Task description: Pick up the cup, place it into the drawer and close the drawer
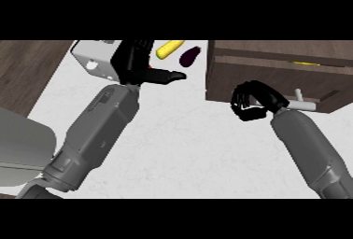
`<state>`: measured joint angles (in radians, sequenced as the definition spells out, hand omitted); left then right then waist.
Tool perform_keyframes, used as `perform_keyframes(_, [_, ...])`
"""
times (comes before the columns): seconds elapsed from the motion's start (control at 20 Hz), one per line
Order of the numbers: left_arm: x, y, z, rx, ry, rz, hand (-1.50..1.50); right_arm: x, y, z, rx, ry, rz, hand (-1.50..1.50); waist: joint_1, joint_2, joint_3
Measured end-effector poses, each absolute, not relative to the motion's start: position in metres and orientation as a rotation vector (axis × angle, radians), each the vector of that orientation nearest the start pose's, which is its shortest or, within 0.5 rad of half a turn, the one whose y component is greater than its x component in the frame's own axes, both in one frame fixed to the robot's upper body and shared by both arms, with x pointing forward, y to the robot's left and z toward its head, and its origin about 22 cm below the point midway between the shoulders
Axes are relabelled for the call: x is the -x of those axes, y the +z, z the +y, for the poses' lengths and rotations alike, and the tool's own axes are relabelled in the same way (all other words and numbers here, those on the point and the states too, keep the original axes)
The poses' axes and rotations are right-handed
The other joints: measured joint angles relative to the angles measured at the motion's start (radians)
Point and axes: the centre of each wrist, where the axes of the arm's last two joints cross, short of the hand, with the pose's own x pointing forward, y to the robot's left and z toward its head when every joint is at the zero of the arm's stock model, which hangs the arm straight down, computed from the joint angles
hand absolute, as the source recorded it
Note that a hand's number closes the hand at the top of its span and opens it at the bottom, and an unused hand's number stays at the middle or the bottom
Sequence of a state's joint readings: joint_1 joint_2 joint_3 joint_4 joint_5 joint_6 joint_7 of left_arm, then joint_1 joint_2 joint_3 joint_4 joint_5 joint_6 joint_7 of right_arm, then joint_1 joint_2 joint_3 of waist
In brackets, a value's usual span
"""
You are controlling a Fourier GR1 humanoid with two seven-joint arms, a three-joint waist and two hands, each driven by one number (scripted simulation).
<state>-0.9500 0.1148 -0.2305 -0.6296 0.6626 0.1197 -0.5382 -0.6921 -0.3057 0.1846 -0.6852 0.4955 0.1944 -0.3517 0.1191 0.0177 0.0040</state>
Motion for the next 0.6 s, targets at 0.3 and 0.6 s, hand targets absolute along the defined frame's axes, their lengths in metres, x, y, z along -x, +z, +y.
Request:
perform_keyframes(0.3, [-0.42,0.066,0.143,0.383,0.073,-1.899,-1.5,-0.408,0.024,-0.26,0.209,1.008,-1.509,1.5,0.023,0.008,0.005])
perform_keyframes(0.6, [-0.417,0.065,0.155,0.402,0.043,-1.897,-1.5,-0.408,0.027,-0.272,0.115,0.943,-1.513,1.5,0.038,0.011,0.009])
